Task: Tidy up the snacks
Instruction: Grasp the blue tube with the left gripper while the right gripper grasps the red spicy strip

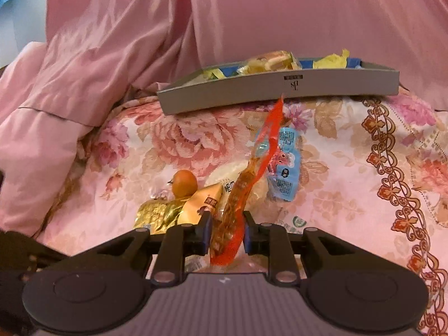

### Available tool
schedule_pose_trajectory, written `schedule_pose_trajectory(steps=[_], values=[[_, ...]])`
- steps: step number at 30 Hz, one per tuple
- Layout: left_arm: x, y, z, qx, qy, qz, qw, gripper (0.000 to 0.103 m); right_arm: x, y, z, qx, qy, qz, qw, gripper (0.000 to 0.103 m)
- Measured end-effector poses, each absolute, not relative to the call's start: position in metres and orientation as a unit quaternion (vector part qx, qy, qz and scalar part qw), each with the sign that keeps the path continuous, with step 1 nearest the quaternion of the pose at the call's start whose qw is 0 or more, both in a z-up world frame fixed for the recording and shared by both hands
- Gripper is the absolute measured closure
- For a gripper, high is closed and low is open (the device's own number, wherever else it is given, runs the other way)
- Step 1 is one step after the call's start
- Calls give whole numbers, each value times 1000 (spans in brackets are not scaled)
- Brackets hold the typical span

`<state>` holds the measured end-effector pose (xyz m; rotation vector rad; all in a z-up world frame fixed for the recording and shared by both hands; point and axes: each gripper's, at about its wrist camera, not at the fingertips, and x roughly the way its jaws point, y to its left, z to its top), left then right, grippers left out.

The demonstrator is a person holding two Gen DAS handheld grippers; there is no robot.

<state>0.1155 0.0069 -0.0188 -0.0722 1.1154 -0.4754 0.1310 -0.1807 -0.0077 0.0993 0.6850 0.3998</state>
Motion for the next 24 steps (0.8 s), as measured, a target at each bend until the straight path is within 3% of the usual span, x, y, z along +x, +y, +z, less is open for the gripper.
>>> schedule_pose_trajectory(steps=[17, 24], values=[[98, 15, -9, -75, 492, -222, 838, 89, 102, -189, -7, 20, 261, 186, 947, 82], [97, 21, -8, -106, 484, -216, 841, 91, 101, -194, -2, 34, 254, 189, 948, 85]])
